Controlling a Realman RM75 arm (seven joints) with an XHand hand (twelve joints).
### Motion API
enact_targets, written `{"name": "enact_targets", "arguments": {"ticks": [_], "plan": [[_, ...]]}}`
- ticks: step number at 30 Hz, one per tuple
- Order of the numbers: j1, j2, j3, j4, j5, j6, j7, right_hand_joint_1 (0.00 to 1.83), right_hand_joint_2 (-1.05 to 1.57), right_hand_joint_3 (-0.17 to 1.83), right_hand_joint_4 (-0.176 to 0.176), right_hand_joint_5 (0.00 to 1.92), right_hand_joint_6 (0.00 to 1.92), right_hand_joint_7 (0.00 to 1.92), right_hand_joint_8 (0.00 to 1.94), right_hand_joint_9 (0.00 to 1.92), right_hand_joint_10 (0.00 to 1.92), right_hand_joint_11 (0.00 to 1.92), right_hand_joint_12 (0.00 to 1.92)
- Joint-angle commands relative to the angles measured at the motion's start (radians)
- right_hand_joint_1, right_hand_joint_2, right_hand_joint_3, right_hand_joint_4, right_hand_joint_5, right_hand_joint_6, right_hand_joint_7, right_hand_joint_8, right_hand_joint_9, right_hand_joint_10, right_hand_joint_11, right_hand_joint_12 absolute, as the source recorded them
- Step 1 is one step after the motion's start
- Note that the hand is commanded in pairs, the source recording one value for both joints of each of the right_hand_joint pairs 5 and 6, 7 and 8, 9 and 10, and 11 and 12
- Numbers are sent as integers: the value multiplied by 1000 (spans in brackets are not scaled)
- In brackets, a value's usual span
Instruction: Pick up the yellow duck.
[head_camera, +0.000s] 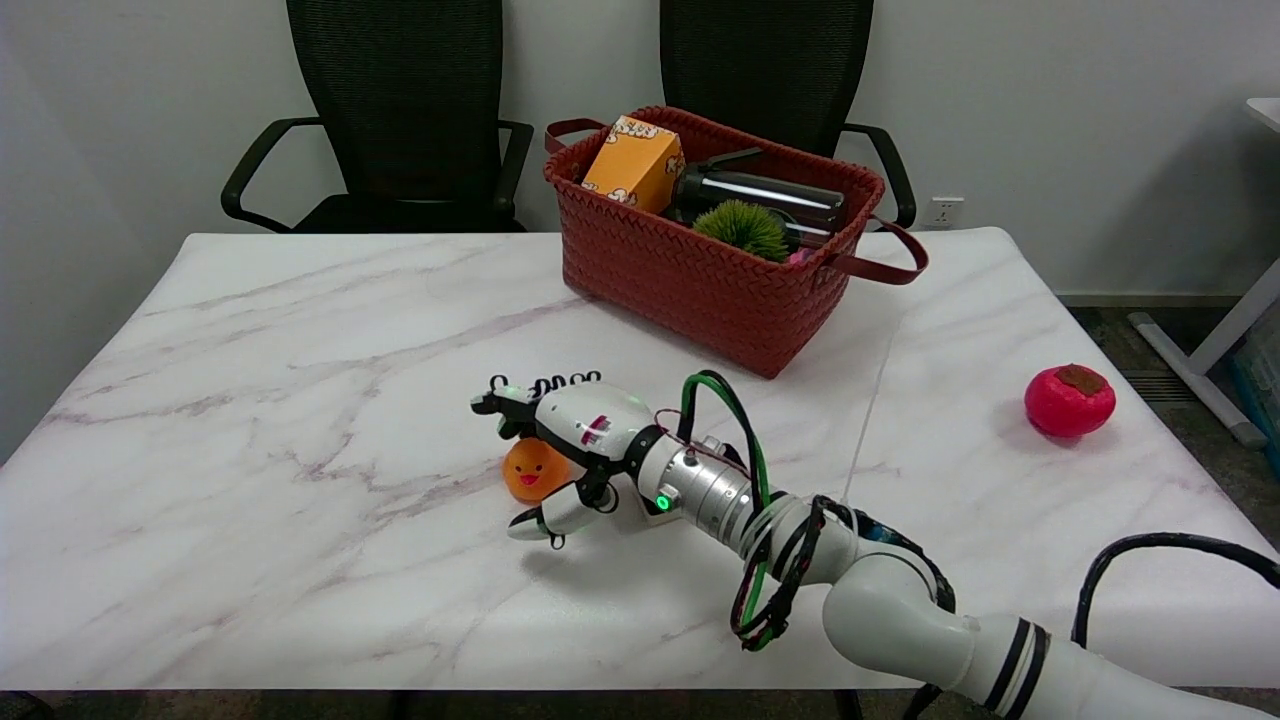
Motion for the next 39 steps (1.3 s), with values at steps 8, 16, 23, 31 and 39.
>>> {"name": "enact_targets", "arguments": {"ticks": [8,16,23,31,39], "plan": [[9,0,36,-58,-3,-18,-3,1050,776,181,0,290,290,603,603,692,692,724,724],[10,8,55,-61,-5,-18,-3,970,938,94,0,541,541,1097,1097,1231,1231,1284,1284],[10,10,67,-56,0,-8,-3,947,1042,25,0,687,687,1213,1213,1354,1354,1472,1472],[10,22,74,-44,-1,2,-3,885,1099,15,0,976,976,1335,1335,1432,1432,1556,1556],[7,30,73,-23,0,20,-33,886,1094,16,0,1258,1258,1385,1385,1504,1504,1603,1603]]}}
